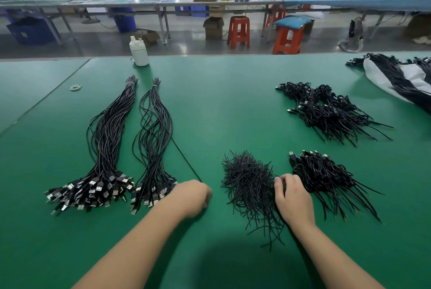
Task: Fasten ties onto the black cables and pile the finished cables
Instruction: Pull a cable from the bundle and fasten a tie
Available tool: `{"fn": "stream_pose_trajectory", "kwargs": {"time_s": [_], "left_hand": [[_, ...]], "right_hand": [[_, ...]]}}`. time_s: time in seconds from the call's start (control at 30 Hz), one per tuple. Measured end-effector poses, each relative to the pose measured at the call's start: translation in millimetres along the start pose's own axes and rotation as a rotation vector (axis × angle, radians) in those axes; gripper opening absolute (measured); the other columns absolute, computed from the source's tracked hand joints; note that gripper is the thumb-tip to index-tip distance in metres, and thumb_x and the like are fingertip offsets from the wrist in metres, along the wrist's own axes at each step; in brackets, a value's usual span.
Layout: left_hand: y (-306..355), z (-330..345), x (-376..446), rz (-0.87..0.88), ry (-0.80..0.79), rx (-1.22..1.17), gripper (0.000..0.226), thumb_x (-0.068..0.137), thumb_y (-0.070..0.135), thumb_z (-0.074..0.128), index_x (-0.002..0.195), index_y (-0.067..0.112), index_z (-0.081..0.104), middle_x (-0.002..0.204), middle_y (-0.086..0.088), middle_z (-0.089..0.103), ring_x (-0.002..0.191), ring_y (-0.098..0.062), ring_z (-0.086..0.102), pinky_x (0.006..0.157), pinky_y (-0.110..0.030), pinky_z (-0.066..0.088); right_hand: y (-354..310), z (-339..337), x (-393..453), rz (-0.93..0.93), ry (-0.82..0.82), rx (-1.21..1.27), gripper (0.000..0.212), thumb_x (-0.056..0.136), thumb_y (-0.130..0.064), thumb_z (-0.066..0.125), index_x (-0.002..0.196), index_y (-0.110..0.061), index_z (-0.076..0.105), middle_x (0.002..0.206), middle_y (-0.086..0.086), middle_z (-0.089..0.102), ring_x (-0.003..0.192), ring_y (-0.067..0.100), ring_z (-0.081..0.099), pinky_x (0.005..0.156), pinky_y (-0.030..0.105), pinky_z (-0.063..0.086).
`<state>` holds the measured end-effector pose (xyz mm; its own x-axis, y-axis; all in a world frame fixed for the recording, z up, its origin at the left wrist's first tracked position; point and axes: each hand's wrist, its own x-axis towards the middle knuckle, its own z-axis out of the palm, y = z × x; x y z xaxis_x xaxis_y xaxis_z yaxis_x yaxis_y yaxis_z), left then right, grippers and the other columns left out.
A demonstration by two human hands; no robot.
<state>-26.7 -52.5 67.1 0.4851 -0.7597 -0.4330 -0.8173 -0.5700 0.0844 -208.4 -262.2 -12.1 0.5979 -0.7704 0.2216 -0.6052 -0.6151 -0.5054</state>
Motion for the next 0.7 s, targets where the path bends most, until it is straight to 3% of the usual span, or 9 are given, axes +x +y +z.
{"fn": "stream_pose_trajectory", "kwargs": {"time_s": [0.13,0.27,0.37,0.43,0.47,0.57,0.63,0.7], "left_hand": [[16.2,-8.4,-3.7,0.101,-0.055,-0.056,0.015,0.096,0.026,0.059,0.101,0.024,0.073,0.098,0.004,0.072,0.090,-0.018,0.064,0.083,-0.034,0.054],[15.3,-24.2,-11.0,0.073,0.169,-0.100,0.028,0.096,0.018,0.046,0.107,0.023,0.072,0.105,0.002,0.069,0.085,-0.018,0.060,0.080,-0.030,0.050],[11.7,-31.6,-13.4,0.022,0.374,-0.437,0.028,0.097,0.012,0.048,0.107,0.024,0.071,0.101,0.007,0.061,0.083,-0.009,0.060,0.080,-0.023,0.051],[9.8,-34.6,-16.2,-0.004,0.389,-0.789,0.021,0.097,0.014,0.057,0.097,0.028,0.073,0.080,0.010,0.061,0.058,-0.004,0.052,0.057,-0.017,0.044],[9.4,-36.9,-18.9,0.010,0.352,-0.944,0.018,0.096,0.016,0.061,0.093,0.027,0.073,0.069,0.009,0.061,0.052,-0.007,0.048,0.052,-0.018,0.039],[12.3,-41.8,-27.3,0.136,0.213,-1.210,0.005,0.092,0.014,0.069,0.093,0.016,0.074,0.066,-0.002,0.070,0.060,-0.011,0.059,0.061,-0.019,0.048],[18.7,-43.3,-29.8,0.203,0.159,-1.376,0.008,0.088,0.008,0.073,0.095,0.007,0.071,0.074,-0.013,0.073,0.064,-0.017,0.064,0.068,-0.023,0.054],[27.1,-46.7,-31.2,0.229,0.146,-1.587,0.010,0.082,0.002,0.075,0.090,0.002,0.070,0.073,-0.018,0.070,0.062,-0.021,0.064,0.066,-0.024,0.055]], "right_hand": [[-0.5,-1.6,-0.9,-0.004,0.005,0.027,0.028,0.101,-0.046,0.035,0.091,-0.025,0.050,0.090,-0.008,0.051,0.063,0.005,0.053,0.053,0.025,0.043],[-0.5,-1.8,-2.8,-0.028,0.013,0.018,0.032,0.101,-0.044,0.035,0.112,-0.019,0.054,0.103,-0.007,0.045,0.066,0.007,0.053,0.057,0.029,0.042],[-0.9,-4.0,-5.2,-0.035,-0.001,-0.001,0.041,0.100,-0.045,0.034,0.125,-0.018,0.054,0.109,-0.004,0.042,0.065,0.009,0.053,0.058,0.029,0.041],[-2.7,-8.9,-7.2,-0.030,-0.017,0.011,0.045,0.099,-0.046,0.035,0.130,-0.018,0.053,0.114,-0.003,0.041,0.067,0.009,0.053,0.059,0.029,0.042],[-6.1,-13.1,-7.0,-0.042,-0.024,0.013,0.045,0.099,-0.045,0.038,0.133,-0.019,0.052,0.116,-0.002,0.041,0.071,0.009,0.053,0.061,0.029,0.043],[-28.7,-26.9,-4.2,-0.242,-0.036,0.011,0.047,0.097,-0.035,0.054,0.142,-0.020,0.049,0.129,0.001,0.047,0.104,0.014,0.052,0.085,0.033,0.049],[-57.0,-39.0,-1.2,-0.391,-0.150,0.130,0.053,0.096,-0.030,0.058,0.146,-0.023,0.045,0.140,-0.003,0.050,0.127,0.015,0.044,0.108,0.038,0.038],[-90.7,-52.3,-3.5,-0.430,-0.358,0.320,0.057,0.096,-0.031,0.058,0.150,-0.028,0.039,0.150,-0.009,0.043,0.142,0.007,0.032,0.119,0.033,0.024]]}}
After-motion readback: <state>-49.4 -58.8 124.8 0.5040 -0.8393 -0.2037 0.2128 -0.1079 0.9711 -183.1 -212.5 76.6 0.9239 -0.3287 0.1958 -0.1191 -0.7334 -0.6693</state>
